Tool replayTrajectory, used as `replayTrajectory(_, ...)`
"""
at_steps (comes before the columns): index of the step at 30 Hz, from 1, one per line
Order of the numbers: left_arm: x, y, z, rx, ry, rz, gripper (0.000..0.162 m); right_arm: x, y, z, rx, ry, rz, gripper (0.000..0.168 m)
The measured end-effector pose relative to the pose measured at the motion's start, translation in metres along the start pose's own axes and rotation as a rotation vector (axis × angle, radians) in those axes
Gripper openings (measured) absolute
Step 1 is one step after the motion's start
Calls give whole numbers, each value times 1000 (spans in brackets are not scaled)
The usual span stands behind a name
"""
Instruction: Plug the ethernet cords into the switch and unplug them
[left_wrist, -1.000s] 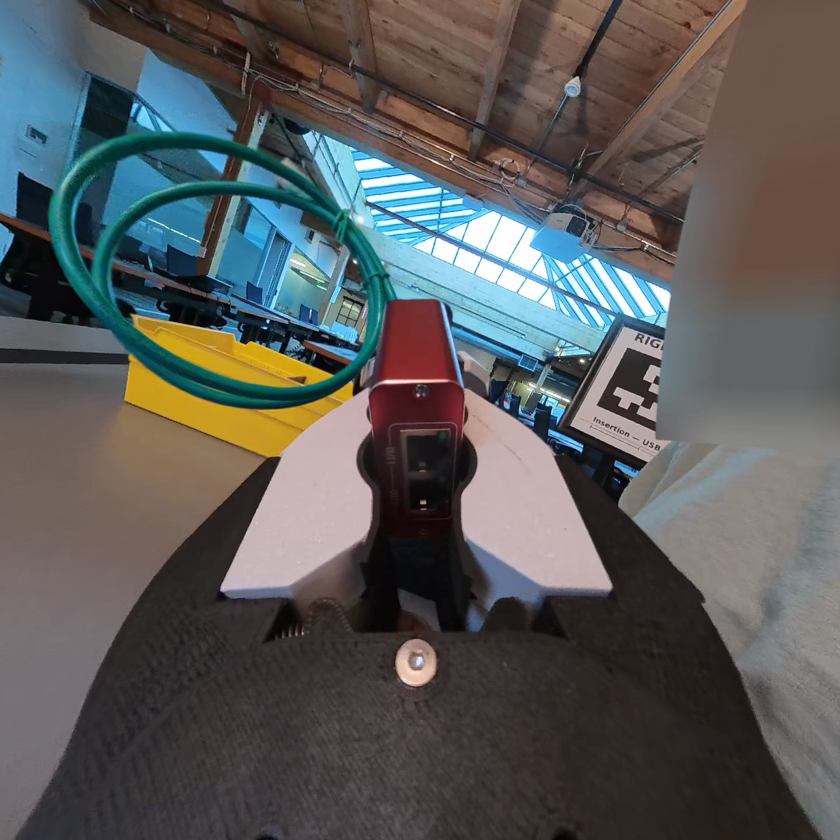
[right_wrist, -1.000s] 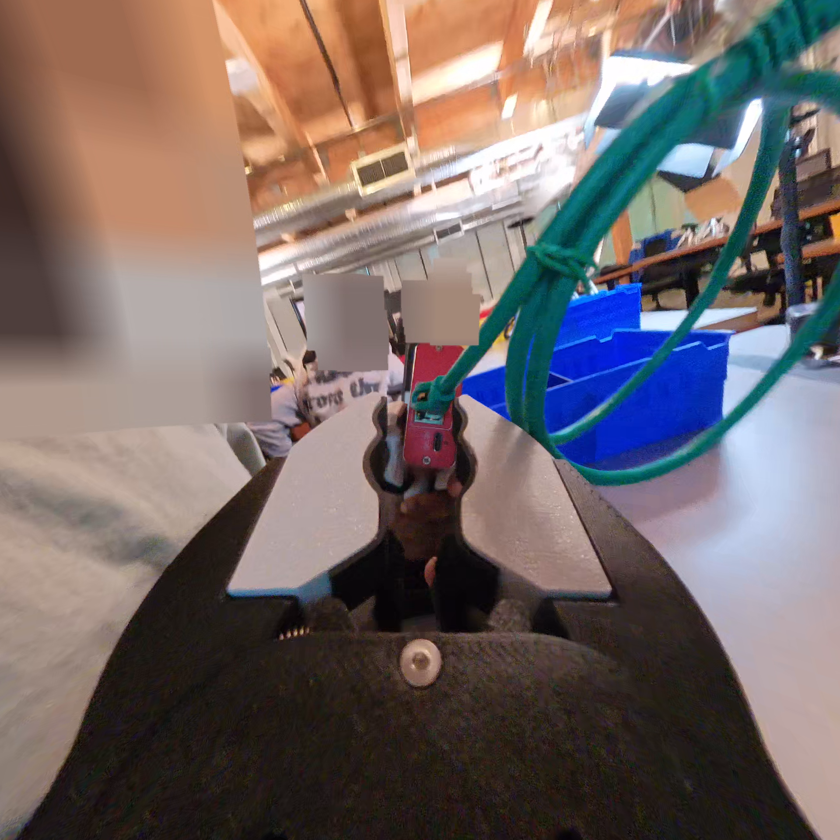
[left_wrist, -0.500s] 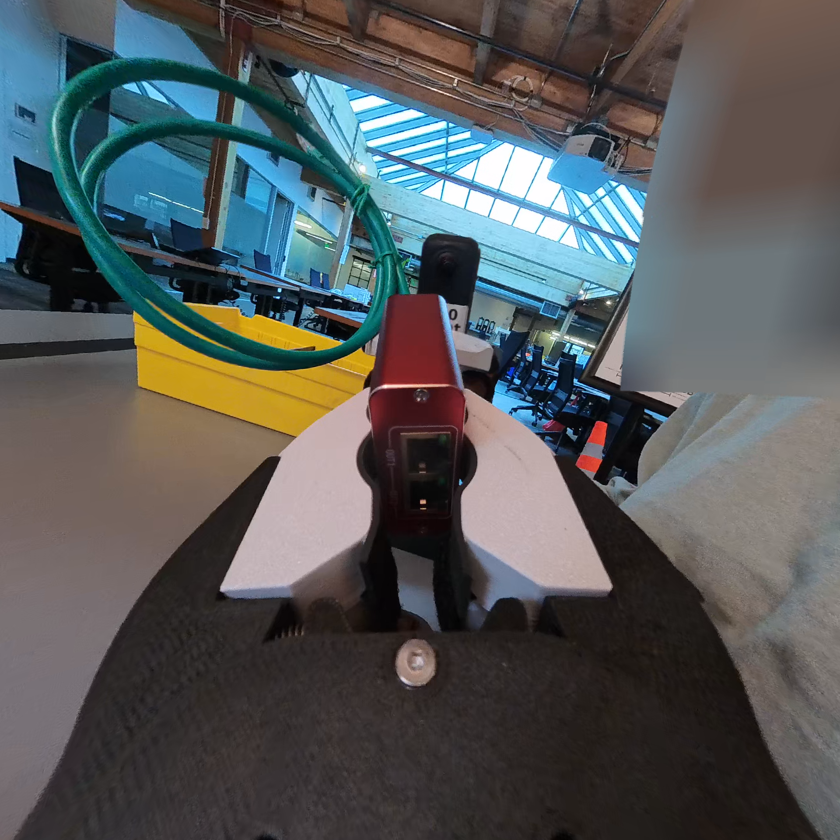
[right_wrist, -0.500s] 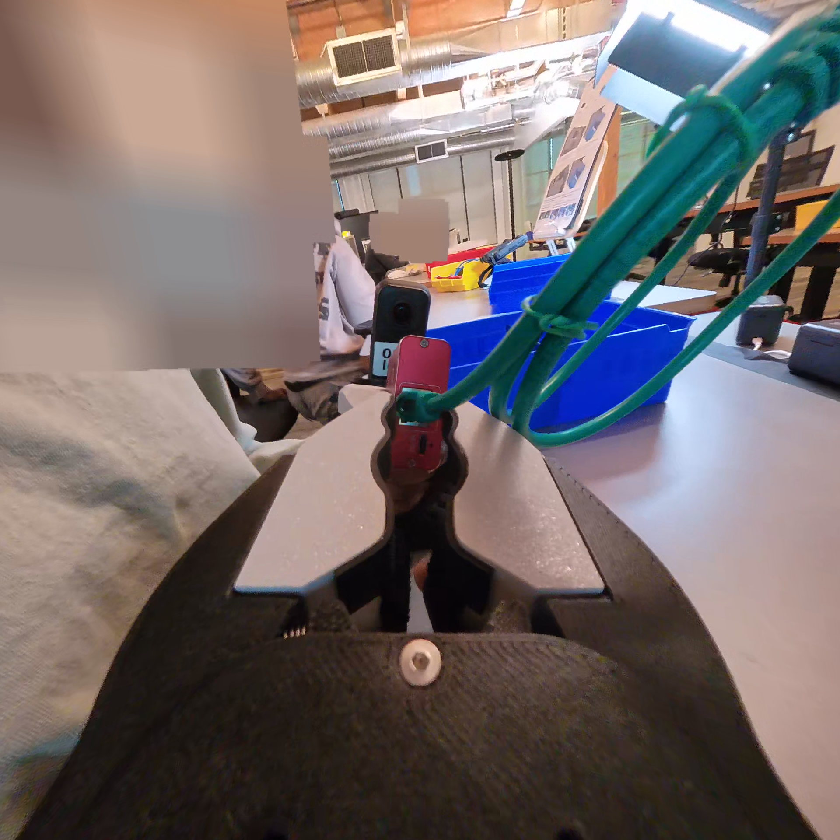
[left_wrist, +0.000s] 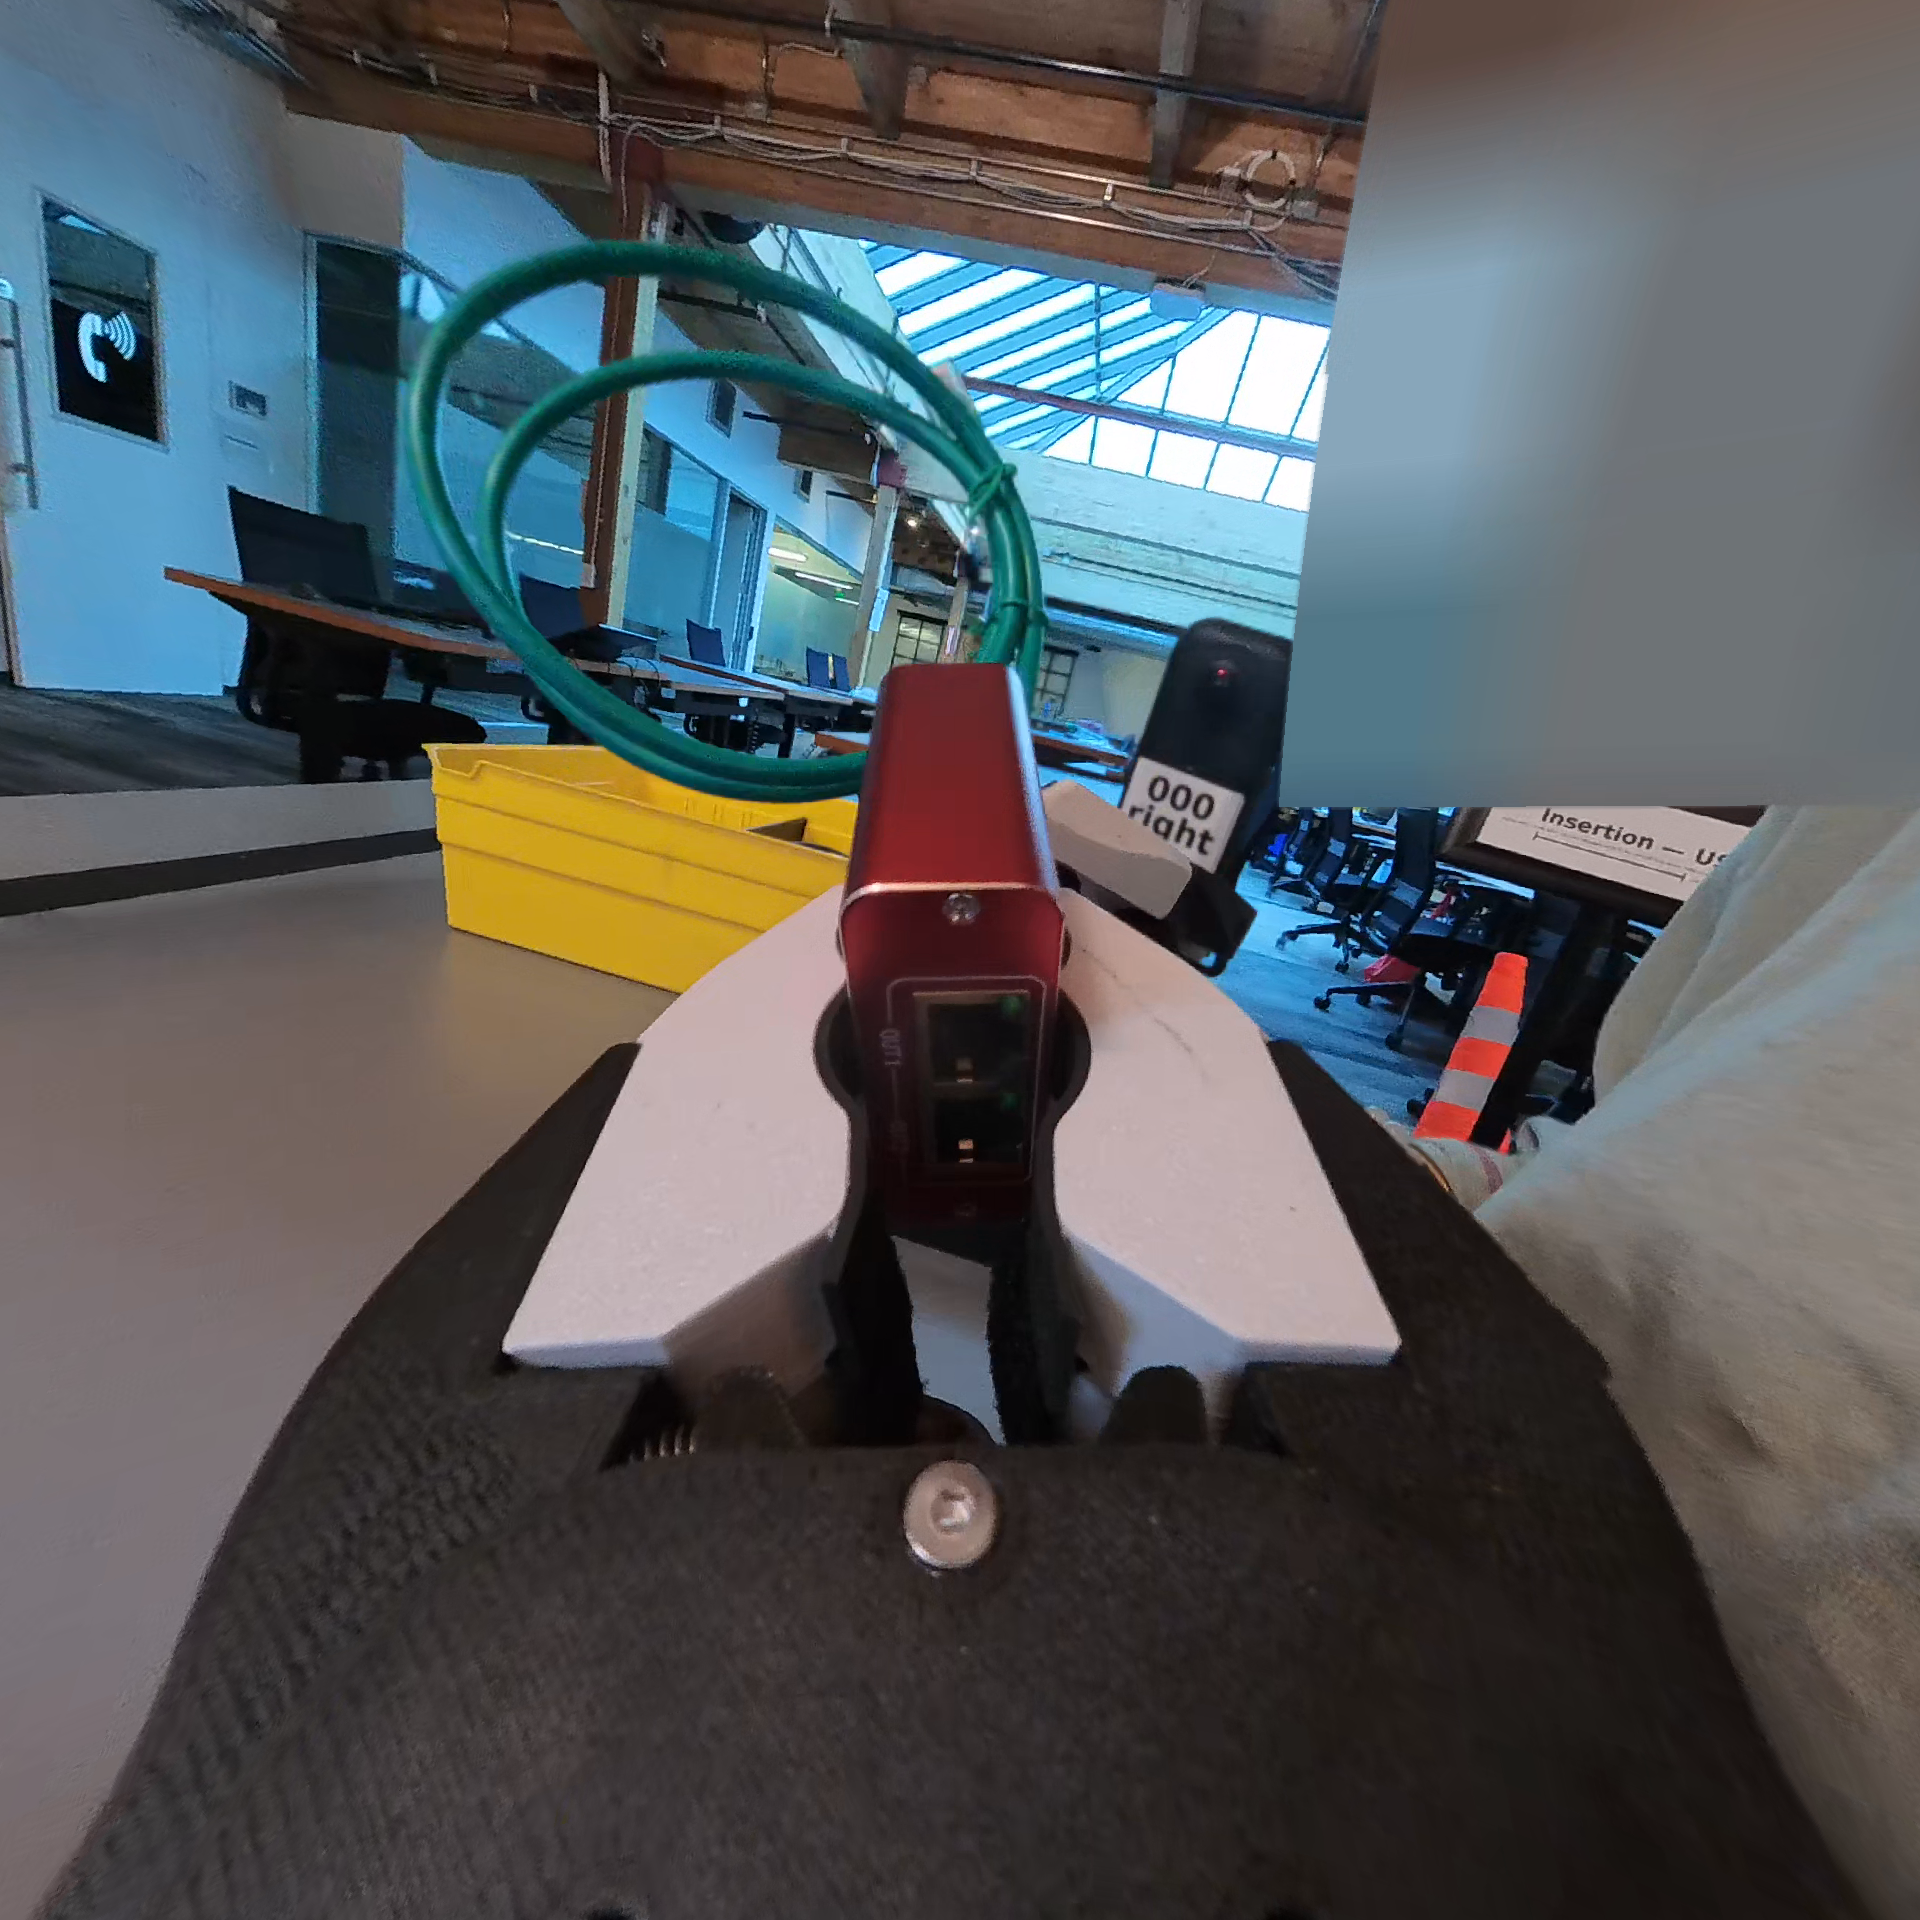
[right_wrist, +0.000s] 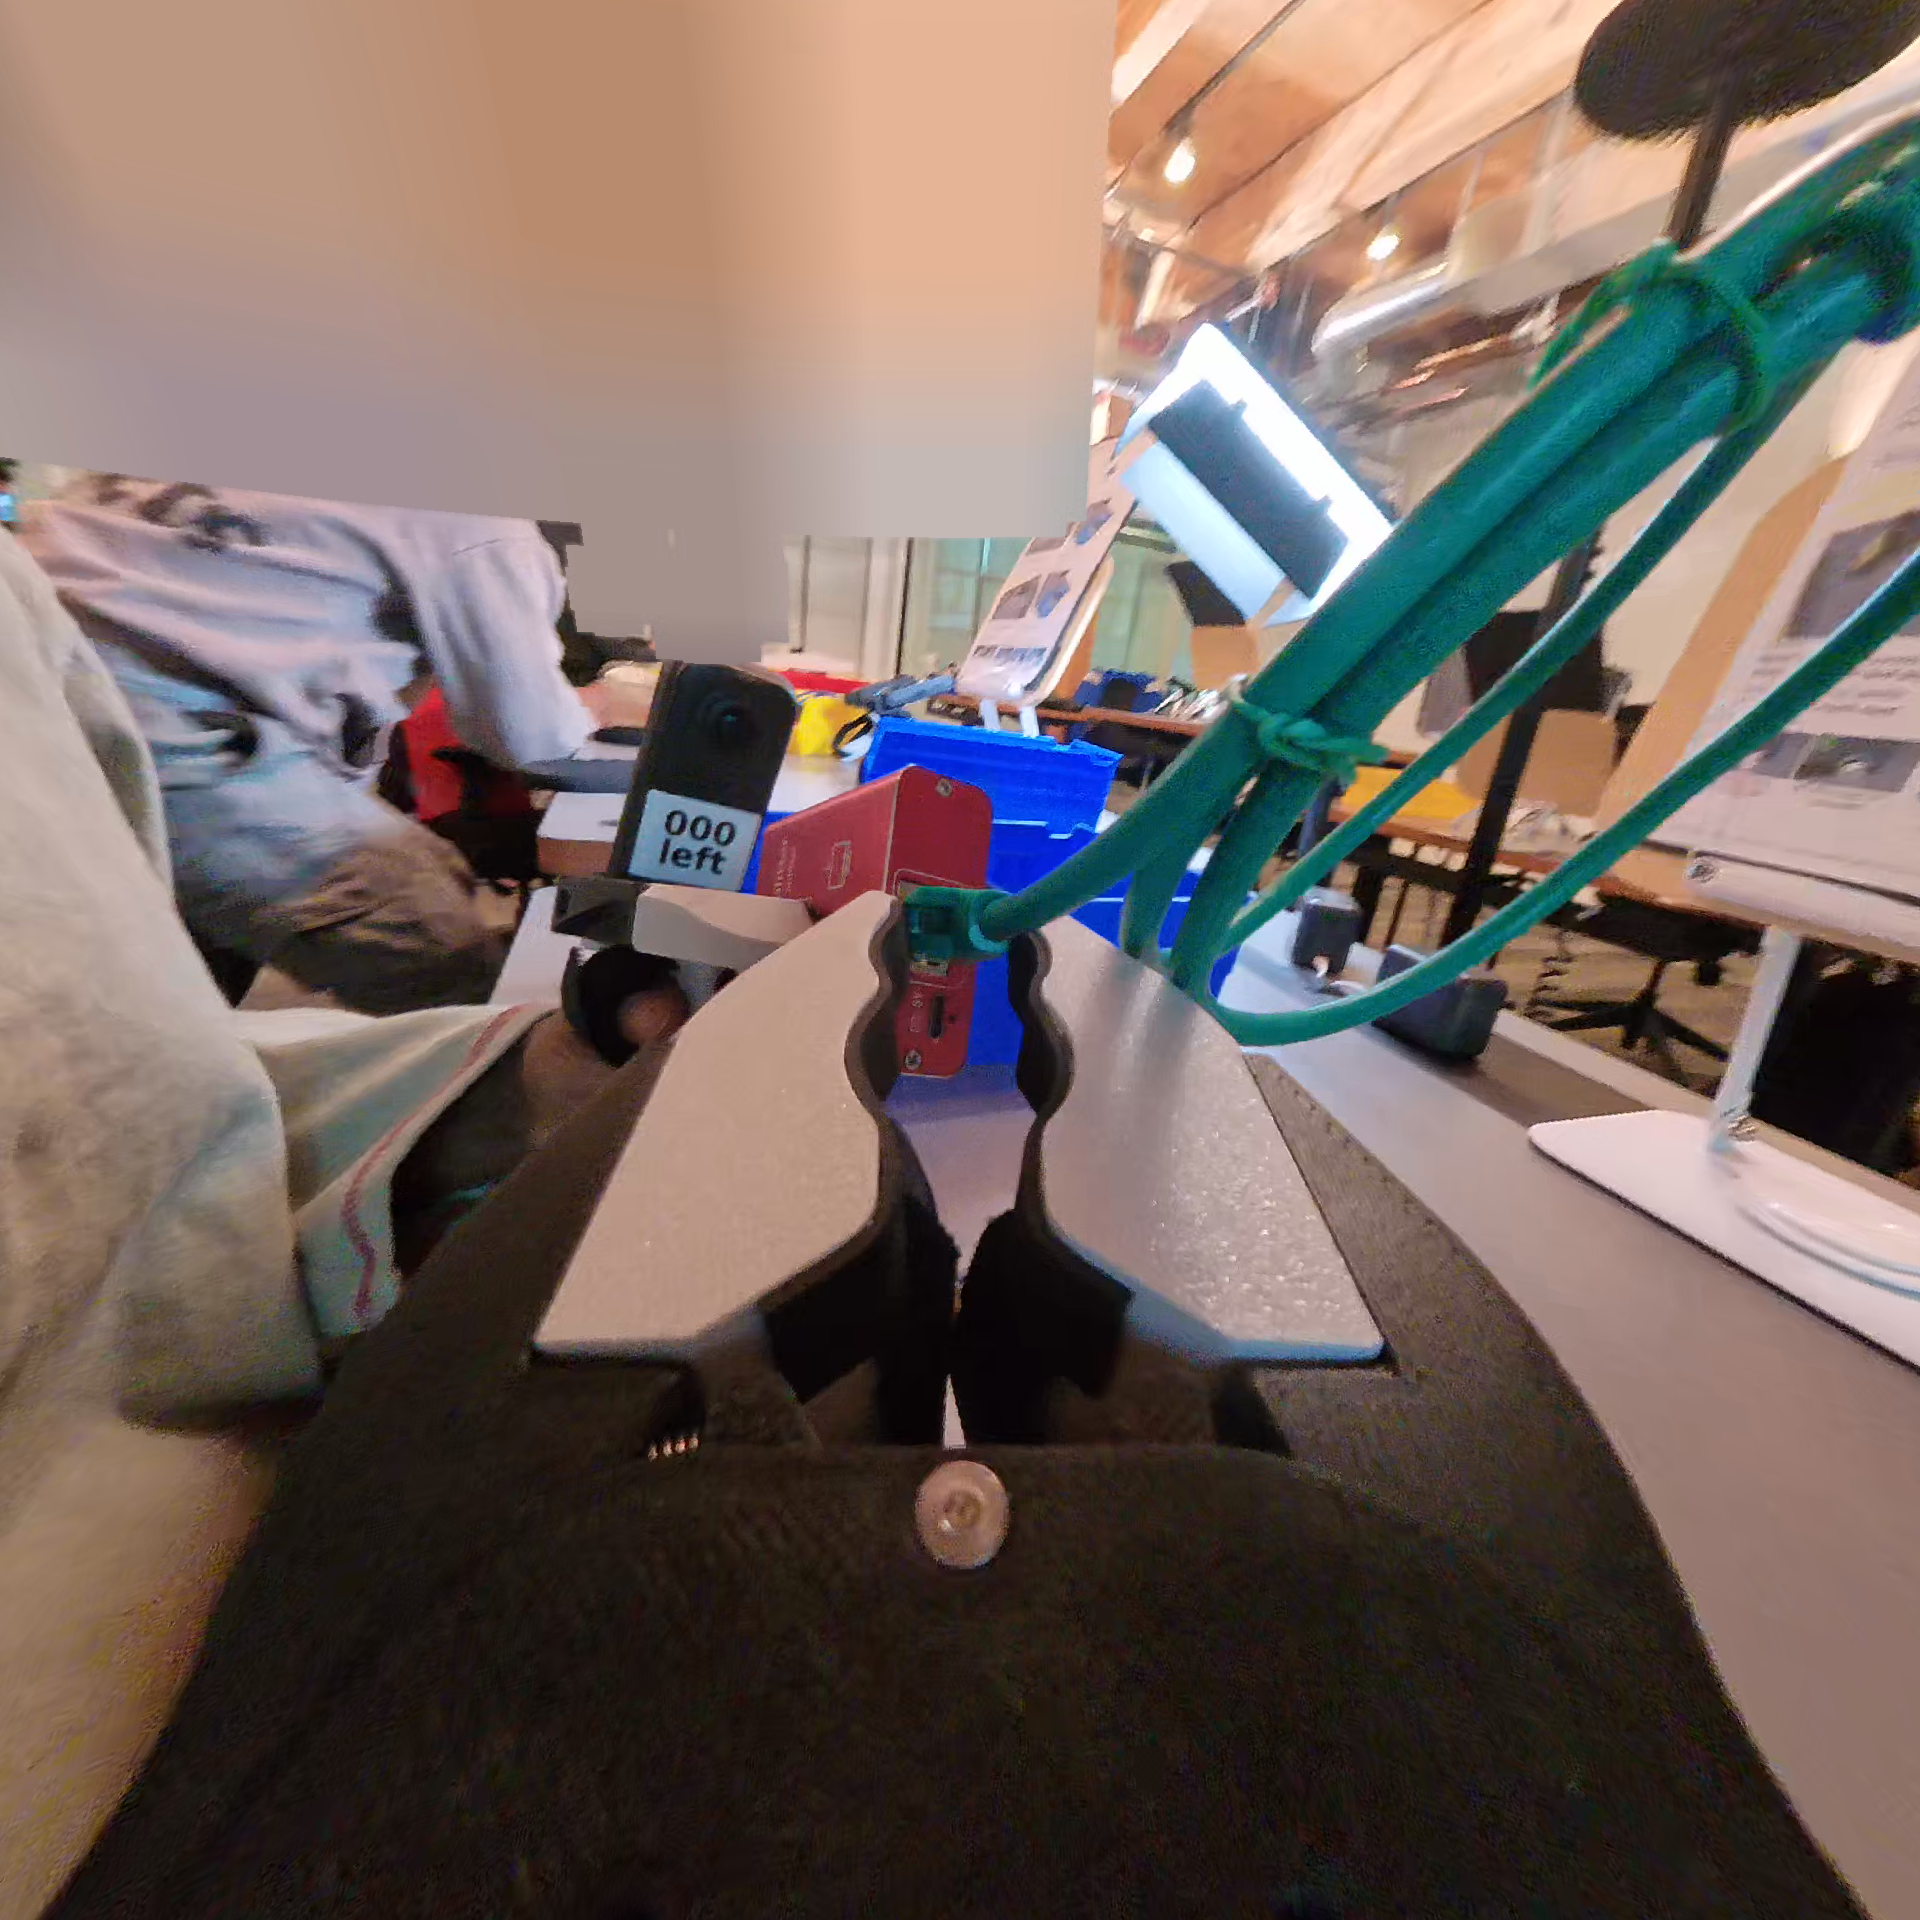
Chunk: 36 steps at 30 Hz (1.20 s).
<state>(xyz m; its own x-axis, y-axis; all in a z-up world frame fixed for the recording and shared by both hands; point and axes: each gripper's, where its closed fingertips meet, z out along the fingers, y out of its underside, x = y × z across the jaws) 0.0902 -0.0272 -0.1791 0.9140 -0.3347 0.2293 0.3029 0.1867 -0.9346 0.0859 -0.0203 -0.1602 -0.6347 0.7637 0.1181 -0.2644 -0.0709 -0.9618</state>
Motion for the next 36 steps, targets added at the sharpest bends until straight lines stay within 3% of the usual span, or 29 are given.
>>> replayTrajectory(9, 11, -22, -7, 152, 156, -177, 28, -12, -20, 10, 77, 31, -46, 17)
replayTrajectory(11, 14, -22, -7, 153, 198, -231, 28, -14, -23, 11, 88, 15, -40, 16)
replayTrajectory(15, 14, -20, -6, 129, 139, -123, 28, -13, -21, 8, 74, 33, -55, 16)
replayTrajectory(19, 18, -20, -4, 127, 180, -156, 28, -16, -25, 5, 73, 34, -68, 16)
replayTrajectory(25, 18, -21, -8, 158, 294, -412, 28, -16, -27, 10, 69, 42, -130, 14)
replayTrajectory(28, 20, -21, -7, 148, 291, -380, 28, -16, -29, 9, 74, 33, -139, 13)
replayTrajectory(31, 20, -20, -7, 143, 259, -296, 28, -19, -29, 7, 106, -38, -38, 12)
replayTrajectory(33, 16, -21, -11, 141, 194, -192, 28, -21, -20, 5, 77, -196, 213, 12)
replayTrajectory(36, 11, -15, -8, 105, 175, -225, 28, -15, -11, 0, 55, -211, 347, 12)
